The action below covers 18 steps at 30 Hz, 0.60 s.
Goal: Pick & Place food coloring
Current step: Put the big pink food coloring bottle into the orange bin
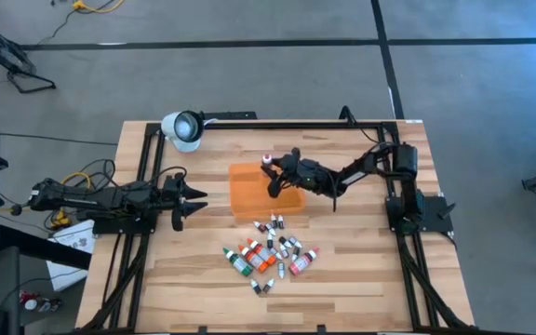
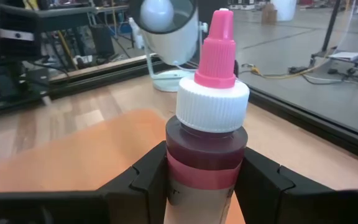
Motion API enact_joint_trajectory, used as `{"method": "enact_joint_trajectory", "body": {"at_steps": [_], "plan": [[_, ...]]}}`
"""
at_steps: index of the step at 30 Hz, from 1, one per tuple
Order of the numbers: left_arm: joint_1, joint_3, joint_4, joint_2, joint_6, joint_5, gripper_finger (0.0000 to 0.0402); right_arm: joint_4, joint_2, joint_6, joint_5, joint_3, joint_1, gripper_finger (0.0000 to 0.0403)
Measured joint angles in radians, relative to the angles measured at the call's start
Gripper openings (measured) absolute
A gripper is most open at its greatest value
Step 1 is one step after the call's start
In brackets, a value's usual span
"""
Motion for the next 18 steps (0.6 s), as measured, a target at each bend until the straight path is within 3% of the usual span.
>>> {"method": "enact_joint_trajectory", "body": {"at_steps": [18], "plan": [[0.0,0.0,0.0,0.0,0.0,0.0,0.016,0.012,0.001,-0.093,0.03,0.0,0.0,0.015]]}}
